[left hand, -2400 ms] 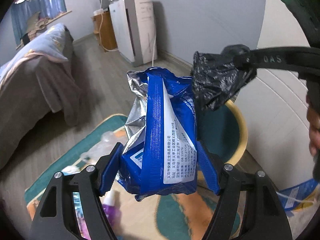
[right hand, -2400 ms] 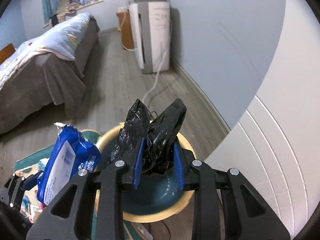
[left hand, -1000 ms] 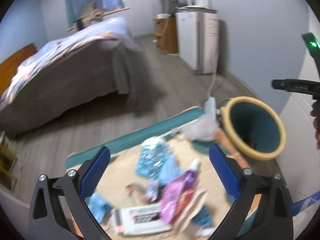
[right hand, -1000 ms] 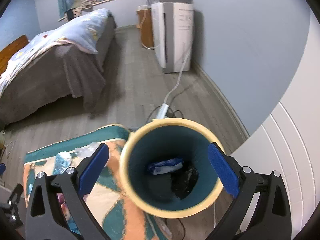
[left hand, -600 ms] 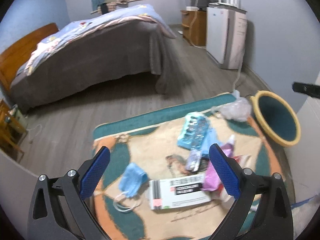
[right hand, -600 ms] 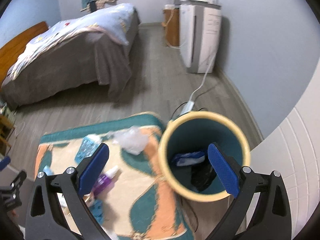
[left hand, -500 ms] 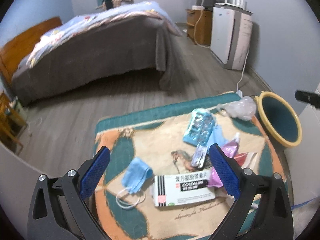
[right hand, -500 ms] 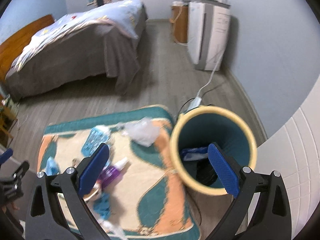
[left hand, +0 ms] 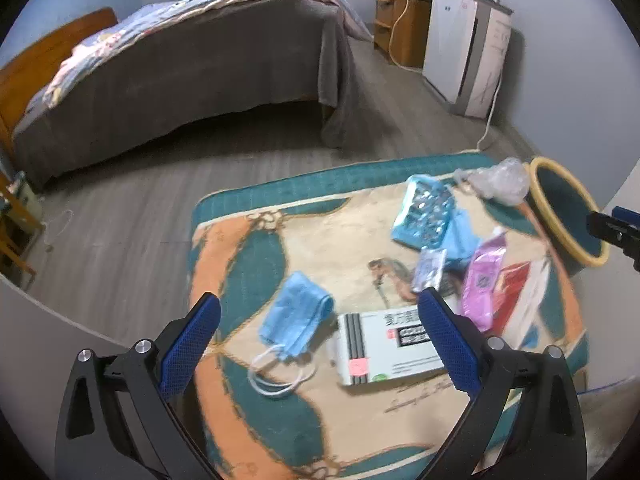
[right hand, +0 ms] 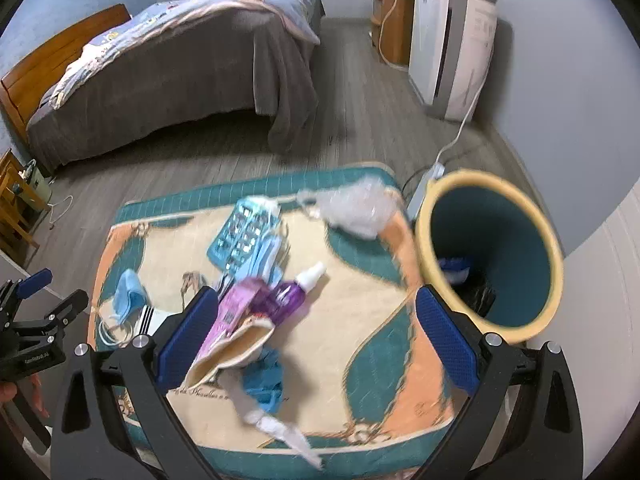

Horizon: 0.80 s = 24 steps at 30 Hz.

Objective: Collect trash
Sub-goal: 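Move both tools back over the mat, then grasp the blue face mask with the left gripper while the right grasps the paper cup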

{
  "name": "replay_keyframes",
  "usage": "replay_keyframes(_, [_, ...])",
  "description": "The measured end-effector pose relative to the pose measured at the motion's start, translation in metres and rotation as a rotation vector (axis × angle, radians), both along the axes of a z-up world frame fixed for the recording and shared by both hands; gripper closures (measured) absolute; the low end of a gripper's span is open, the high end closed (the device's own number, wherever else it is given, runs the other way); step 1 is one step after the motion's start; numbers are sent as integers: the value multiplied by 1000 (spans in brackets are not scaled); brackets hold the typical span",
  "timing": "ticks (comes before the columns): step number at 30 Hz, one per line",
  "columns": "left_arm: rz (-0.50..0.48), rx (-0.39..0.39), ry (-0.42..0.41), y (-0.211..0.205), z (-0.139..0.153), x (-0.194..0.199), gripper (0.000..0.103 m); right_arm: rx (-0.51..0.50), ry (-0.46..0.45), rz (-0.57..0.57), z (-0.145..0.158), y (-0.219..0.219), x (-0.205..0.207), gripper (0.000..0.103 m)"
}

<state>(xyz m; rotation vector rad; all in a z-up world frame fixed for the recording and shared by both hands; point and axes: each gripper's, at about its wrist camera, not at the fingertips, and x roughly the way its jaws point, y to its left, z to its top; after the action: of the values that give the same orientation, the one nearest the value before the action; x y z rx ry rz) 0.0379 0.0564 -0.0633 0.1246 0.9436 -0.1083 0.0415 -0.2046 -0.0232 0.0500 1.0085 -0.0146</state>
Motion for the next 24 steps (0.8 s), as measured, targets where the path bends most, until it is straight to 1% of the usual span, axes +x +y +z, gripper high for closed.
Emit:
replay_keyframes(2, [17,61,-7,0,-4,0,5,2,26,-8,-10,5,-3,6])
replay_keyframes(5, [30,96,-1,4,-9,2,5,30,65,-13,-28,13,-6,6])
replay_keyframes(7, [54,130,-9,9,-11,4,5,25,95,7,-39,21,-5,6])
replay_keyframes(10, [61,101,14,20,-18,7,5,-3,110,38,-48,32,-4,6])
replay_keyframes(12, [77,99,51,26,-28,10,6,18,120,50,-51,36,-2,6])
replay_keyframes(14, [72,105,88,26,-39,14,8,40,130,59,-54,39,0,6])
replay_keyframes(17, [59,95,96,24,-46,16,8,59,138,61,-56,41,3,7])
replay_keyframes(18, [55,86,101,23,-49,18,9,65,142,57,-57,41,4,8])
replay_keyframes(20, [47,71,118,20,-56,20,9,92,162,54,-60,41,7,21])
replay_keyframes(21, [43,63,131,19,-60,22,11,102,171,53,-61,40,7,24])
replay_keyframes(23, [37,53,156,18,-70,28,13,117,186,52,-63,40,8,36])
replay_keyframes(24, [35,51,163,18,-73,30,15,120,191,53,-63,40,7,40])
